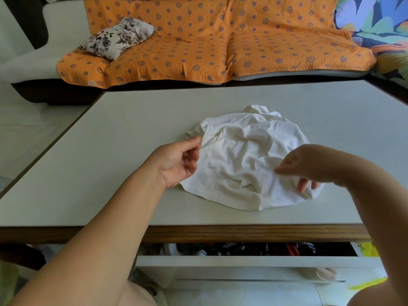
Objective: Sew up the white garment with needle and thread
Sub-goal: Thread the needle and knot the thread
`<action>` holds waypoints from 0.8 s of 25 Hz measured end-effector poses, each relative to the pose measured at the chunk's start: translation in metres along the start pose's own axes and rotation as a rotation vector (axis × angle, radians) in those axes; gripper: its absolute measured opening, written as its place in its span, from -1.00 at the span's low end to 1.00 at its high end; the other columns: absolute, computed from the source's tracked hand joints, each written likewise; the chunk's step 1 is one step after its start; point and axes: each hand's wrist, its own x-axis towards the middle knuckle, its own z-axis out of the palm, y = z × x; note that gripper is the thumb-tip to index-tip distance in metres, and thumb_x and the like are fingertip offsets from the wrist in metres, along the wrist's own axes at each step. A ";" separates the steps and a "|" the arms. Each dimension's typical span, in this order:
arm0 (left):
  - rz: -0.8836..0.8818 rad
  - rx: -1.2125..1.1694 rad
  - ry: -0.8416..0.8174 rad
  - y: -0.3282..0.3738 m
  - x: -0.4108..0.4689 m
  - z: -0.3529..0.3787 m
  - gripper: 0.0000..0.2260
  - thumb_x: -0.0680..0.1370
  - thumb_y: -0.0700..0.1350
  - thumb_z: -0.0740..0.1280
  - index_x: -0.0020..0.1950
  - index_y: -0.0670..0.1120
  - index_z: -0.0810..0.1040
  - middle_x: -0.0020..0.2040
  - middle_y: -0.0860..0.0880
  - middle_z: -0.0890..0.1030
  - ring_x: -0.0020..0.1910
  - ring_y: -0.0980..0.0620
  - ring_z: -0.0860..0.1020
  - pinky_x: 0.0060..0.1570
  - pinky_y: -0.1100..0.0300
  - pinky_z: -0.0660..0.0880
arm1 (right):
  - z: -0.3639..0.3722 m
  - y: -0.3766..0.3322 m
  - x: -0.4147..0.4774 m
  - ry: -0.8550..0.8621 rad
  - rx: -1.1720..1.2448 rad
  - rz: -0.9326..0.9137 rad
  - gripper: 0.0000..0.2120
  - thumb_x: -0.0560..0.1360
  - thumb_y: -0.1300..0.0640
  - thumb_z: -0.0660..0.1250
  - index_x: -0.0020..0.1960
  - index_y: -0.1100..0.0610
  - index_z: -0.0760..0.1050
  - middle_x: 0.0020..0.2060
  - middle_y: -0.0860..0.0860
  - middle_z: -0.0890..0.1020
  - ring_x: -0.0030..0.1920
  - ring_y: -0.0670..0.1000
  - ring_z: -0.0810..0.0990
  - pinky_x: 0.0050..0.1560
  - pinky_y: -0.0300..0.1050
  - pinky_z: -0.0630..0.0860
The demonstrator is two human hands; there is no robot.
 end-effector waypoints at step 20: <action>-0.001 0.143 -0.097 -0.003 -0.005 0.002 -0.94 0.52 -0.14 0.41 -0.15 -0.05 0.57 -0.30 0.07 0.54 -0.39 0.19 0.47 -0.45 0.38 0.38 | 0.052 -0.053 0.008 0.104 0.552 -0.299 -0.88 0.54 0.12 0.38 -0.13 0.07 0.67 -0.45 -0.06 0.59 -0.47 -0.12 0.54 -0.33 -0.24 0.45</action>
